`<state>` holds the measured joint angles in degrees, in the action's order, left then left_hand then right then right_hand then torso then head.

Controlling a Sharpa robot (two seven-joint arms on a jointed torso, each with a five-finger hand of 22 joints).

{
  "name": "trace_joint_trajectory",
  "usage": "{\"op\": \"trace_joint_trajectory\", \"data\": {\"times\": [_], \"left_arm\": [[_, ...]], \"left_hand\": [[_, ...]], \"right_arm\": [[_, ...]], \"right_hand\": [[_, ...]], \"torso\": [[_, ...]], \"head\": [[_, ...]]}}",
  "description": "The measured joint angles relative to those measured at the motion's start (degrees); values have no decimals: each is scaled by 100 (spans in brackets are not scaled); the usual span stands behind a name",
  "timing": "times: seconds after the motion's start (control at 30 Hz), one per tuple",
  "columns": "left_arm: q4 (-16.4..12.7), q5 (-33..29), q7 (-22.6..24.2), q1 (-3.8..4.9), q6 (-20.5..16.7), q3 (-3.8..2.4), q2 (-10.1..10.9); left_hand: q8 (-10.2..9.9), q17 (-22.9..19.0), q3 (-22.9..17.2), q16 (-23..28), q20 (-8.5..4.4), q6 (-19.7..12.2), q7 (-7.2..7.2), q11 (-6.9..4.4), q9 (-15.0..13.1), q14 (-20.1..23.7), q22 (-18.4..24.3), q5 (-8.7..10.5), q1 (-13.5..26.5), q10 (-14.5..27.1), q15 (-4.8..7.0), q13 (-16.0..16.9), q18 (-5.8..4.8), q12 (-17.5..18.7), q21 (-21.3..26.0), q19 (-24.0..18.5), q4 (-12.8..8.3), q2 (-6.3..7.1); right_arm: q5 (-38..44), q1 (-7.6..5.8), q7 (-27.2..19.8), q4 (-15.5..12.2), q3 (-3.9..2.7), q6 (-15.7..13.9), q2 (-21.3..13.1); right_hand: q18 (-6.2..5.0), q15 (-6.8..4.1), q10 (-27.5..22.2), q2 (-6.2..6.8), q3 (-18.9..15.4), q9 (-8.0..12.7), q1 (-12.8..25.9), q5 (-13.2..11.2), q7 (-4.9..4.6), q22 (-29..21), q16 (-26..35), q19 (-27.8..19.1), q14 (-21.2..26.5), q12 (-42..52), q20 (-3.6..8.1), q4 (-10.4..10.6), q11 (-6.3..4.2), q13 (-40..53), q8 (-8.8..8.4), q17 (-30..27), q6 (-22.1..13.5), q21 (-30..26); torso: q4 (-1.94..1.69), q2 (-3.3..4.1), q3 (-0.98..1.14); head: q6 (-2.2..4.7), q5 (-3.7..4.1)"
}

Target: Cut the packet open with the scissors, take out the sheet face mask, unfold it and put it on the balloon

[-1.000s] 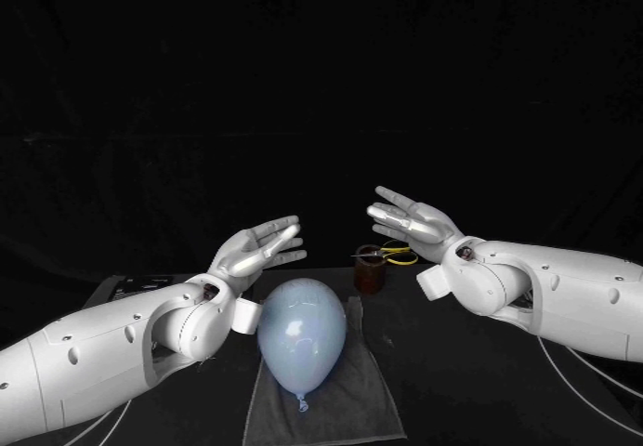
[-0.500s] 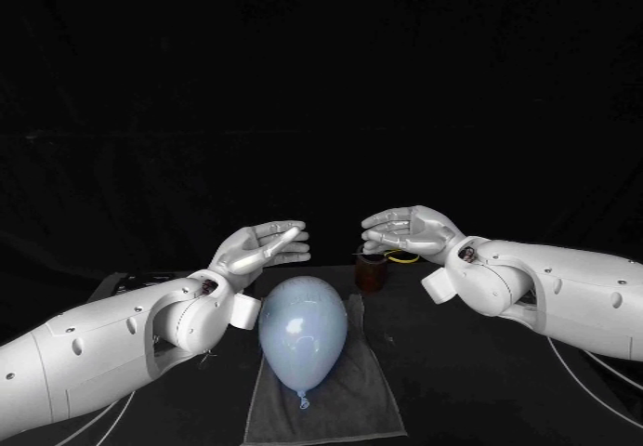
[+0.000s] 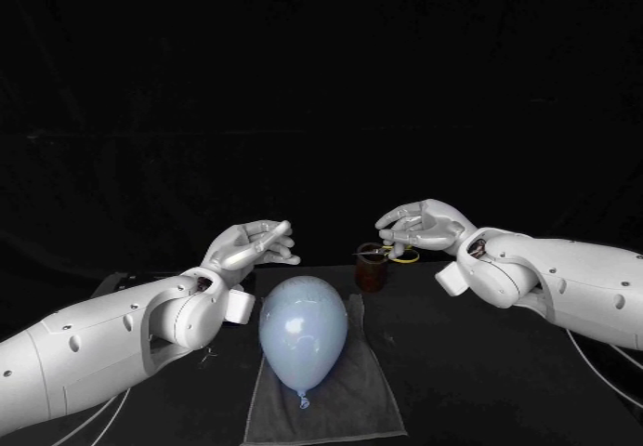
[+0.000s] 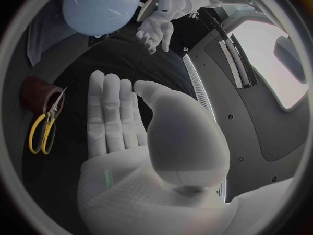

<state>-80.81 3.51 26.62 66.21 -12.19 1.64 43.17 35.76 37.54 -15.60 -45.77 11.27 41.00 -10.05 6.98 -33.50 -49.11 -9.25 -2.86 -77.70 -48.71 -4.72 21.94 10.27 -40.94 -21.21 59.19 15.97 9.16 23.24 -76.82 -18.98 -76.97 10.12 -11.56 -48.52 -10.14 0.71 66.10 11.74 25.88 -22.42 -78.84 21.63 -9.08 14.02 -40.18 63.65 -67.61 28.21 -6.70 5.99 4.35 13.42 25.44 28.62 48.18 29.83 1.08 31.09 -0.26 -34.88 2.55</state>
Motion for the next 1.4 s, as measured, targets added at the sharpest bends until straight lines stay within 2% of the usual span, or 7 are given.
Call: {"op": "trace_joint_trajectory", "data": {"times": [0.13,0.3,0.37,0.57,0.73,1.07,1.4], "left_arm": [[-26,25,0,15,-8,-15,81],[-226,82,-9,28,36,-27,223],[-347,99,-11,28,73,-30,299],[-723,142,-15,29,232,-35,551],[-845,159,-21,30,341,-36,633],[-903,171,-25,30,440,-37,715],[-972,172,-29,30,453,-37,753]], "left_hand": [[-107,-51,-71,140,84,-267,-41,164,22,344,43,0,28,485,-143,-98,-1,247,87,-250,8,28],[-523,-187,-132,218,135,-649,-6,358,261,379,97,0,58,768,-241,-423,-2,745,107,-304,-32,58],[-620,-217,-158,242,165,-710,16,389,326,407,109,0,58,823,-269,-501,-3,858,117,-333,-47,58],[-740,-282,-194,305,227,-735,22,439,436,489,147,0,25,890,-350,-652,-4,1056,175,-396,-83,24],[-758,-293,-214,306,227,-735,22,439,447,489,153,0,5,889,-350,-681,-6,1099,175,-396,-103,5],[-760,-299,-214,306,227,-735,22,459,463,489,153,0,5,910,-350,-704,-8,1117,175,-395,-103,5],[-761,-303,-229,306,227,-735,22,459,472,489,153,0,5,910,-350,-719,-11,1127,175,-395,-119,5]], "right_arm": [[396,-110,150,200,-6,130,-38],[1168,-225,423,402,-8,379,-119],[1474,-257,532,423,-8,455,-157],[2587,-351,925,446,-10,591,-247],[3523,-373,1223,585,-11,567,-148],[5084,-389,1748,868,-11,232,182],[5703,-389,2059,1082,-13,55,504]], "right_hand": [[7,-10,-193,17,268,94,60,-8,-34,185,9,84,-273,-700,68,-109,38,-274,-293,191,18,284],[43,-2,-331,125,474,179,229,-155,-146,431,173,177,-670,-1646,81,-284,190,-703,-721,403,-24,649],[43,-15,-518,129,476,188,233,-191,-135,503,73,332,-906,-1856,85,-362,211,-793,-821,486,-122,791],[43,12,-1145,88,389,181,274,-459,-145,762,-1072,678,-1484,-2214,62,-668,236,-959,-1116,1587,-319,1235],[43,21,-1248,51,389,142,308,-510,-143,952,-1822,728,-1592,-2214,54,-800,248,-959,-1201,2299,-324,1504],[47,21,-1330,-53,502,124,247,-921,-104,1479,-2201,786,-1592,-2114,22,-949,251,-963,-1326,2587,-285,1956],[53,43,-1286,-85,631,124,279,-945,-146,2204,-2700,985,-1613,-2059,4,-994,251,-971,-1383,3057,-222,2505]], "torso": [[1,0,1],[8,4,1],[12,8,1],[12,24,15],[13,35,25],[20,65,37],[2,132,68]], "head": [[-15,56],[-21,90],[-20,104],[-38,179],[-43,189],[-46,169],[-17,180]]}}
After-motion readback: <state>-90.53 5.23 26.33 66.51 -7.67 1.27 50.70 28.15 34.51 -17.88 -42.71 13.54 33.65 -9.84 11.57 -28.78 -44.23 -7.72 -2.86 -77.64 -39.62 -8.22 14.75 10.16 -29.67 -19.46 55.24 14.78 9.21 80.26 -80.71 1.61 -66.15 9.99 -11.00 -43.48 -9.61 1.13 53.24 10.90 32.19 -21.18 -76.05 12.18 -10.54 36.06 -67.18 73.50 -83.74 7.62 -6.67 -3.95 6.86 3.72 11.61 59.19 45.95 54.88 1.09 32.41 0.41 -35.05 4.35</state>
